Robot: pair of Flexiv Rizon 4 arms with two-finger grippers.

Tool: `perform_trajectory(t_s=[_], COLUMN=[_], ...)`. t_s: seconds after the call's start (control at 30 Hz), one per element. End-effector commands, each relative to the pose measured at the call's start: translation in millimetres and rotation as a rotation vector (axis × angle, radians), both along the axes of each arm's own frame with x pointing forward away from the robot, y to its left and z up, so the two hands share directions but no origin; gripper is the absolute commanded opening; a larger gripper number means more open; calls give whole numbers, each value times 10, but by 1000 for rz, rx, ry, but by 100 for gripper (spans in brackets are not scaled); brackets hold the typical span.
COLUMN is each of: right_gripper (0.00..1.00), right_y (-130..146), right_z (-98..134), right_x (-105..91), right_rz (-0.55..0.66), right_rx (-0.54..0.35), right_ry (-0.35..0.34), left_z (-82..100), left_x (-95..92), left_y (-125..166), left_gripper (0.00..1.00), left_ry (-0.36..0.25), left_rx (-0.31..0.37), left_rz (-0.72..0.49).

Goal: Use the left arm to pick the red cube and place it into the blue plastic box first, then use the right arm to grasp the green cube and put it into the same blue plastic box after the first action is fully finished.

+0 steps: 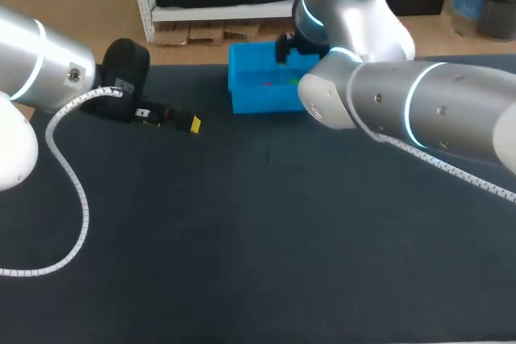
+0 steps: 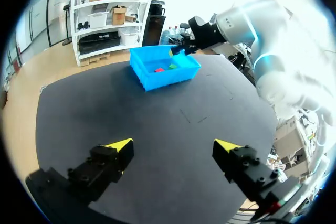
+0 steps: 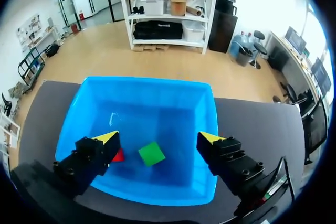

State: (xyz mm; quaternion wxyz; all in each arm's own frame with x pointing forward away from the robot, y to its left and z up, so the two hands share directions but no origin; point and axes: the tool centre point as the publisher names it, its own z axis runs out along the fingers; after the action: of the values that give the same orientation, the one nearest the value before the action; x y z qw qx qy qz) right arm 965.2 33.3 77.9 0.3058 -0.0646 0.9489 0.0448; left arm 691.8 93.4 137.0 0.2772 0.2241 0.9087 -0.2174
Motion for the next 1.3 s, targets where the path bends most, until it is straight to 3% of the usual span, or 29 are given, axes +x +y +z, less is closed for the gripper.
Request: perform_trajectory(t_s=[0.03, 0.23, 0.67, 1.3], right_gripper=[100, 100, 100, 100], right_y=[-41, -56, -230, -512], right_z=[181, 386, 712, 728], right_x=[-166, -380, -1067, -1944], right_rz=[11, 32, 80, 92], right_rx=[-3, -28, -9, 7], right_ry=[4, 19, 26, 60], left_z=[-10, -10, -10, -10], left_x=[-1, -1, -1, -1], left_y=[18, 18, 18, 18], left_gripper=[100, 100, 100, 100], left_ry=[-4, -4, -4, -4], left_rx=[-8, -8, -8, -8], left_rz=[-6, -6, -6, -6])
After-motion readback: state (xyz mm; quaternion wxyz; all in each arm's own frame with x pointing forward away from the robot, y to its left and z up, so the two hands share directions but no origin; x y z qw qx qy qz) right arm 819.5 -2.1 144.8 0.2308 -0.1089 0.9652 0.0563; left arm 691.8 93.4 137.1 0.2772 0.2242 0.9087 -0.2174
